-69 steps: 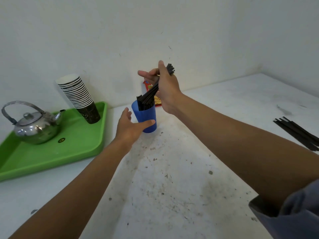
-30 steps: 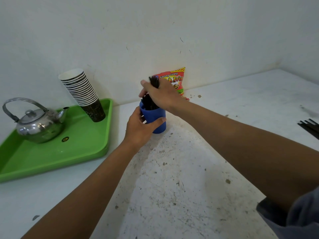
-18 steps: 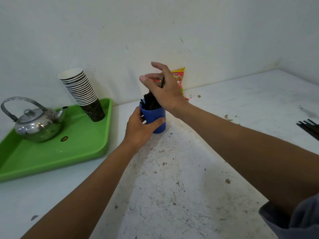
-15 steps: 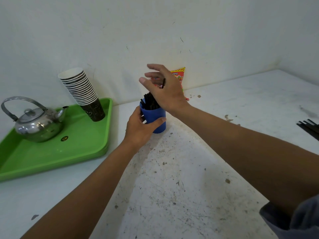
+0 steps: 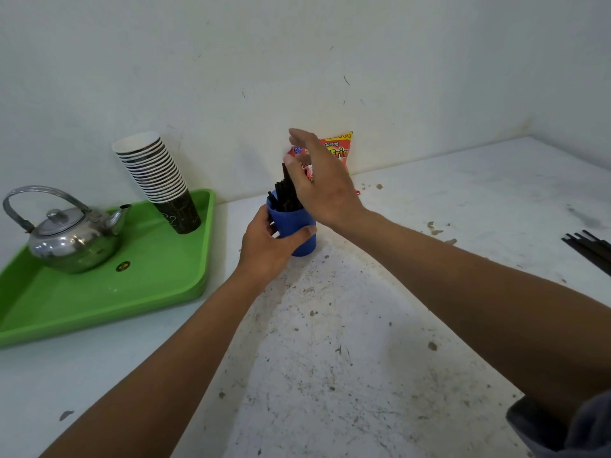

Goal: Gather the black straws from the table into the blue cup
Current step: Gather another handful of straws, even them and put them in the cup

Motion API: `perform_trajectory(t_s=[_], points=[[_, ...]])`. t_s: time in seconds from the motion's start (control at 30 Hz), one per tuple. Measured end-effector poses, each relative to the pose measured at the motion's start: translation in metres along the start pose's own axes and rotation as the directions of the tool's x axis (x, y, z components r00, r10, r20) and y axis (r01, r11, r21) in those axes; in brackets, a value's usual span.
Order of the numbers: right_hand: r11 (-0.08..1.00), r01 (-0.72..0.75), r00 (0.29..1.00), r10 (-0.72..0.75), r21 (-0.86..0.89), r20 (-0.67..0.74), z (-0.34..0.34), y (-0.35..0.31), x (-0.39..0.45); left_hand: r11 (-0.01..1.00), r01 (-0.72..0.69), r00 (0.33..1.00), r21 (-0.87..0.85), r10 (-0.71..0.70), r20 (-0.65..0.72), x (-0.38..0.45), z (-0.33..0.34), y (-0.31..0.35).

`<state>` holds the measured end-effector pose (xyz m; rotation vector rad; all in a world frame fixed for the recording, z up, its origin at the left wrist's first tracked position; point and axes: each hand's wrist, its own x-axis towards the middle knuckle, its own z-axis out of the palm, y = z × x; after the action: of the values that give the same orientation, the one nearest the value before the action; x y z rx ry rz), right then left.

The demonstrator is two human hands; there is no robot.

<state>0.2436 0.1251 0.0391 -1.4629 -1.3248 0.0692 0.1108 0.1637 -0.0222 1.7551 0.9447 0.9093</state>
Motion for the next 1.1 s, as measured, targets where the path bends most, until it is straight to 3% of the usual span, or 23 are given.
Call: perform_trajectory(t_s=[0.1,0.23,0.4,0.53,0.63,0.77,0.9,1.1], points=[[0.983,0.141,0.983,-0.125,-0.116,0.136,-0.004,0.003,-0.003,1.0,0.0,1.0,-0.004,0.0,0.007,0.0,0.0,0.0],[0.936,0.228,0.894,-0.092,-0.269,0.439,-0.006,0.004,-0.008,1.0,0.015,1.0,0.013,-0.015,0.009,0.002,0.001,0.0],[0.903,0.277,0.859,-0.079,-0.329,0.506,-0.012,0.004,-0.008,1.0,0.028,0.999,0.007,-0.028,0.02,0.001,-0.001,0.002],[0.981,0.173,0.925,-0.129,-0.093,0.358,-0.024,0.001,-0.013,0.997,0.014,0.998,0.078,-0.018,0.057,-0.001,-0.01,0.012],[0.993,0.103,0.962,-0.084,-0.06,0.26,-0.042,0.0,-0.015,0.966,-0.051,0.998,0.252,0.055,-0.009,-0.007,-0.019,0.027],[0.99,0.028,0.979,0.001,-0.139,0.203,-0.074,0.002,-0.027,0.884,-0.277,0.941,0.376,0.329,-0.081,-0.02,-0.009,0.059],[0.966,-0.078,0.99,0.104,-0.245,0.097,-0.116,0.01,-0.051,0.721,-0.471,0.842,0.508,0.539,0.016,-0.03,0.021,0.084],[0.809,-0.294,0.945,0.324,-0.509,-0.031,-0.195,0.041,-0.102,0.632,-0.587,0.797,0.506,0.563,0.22,-0.049,0.104,0.103]])
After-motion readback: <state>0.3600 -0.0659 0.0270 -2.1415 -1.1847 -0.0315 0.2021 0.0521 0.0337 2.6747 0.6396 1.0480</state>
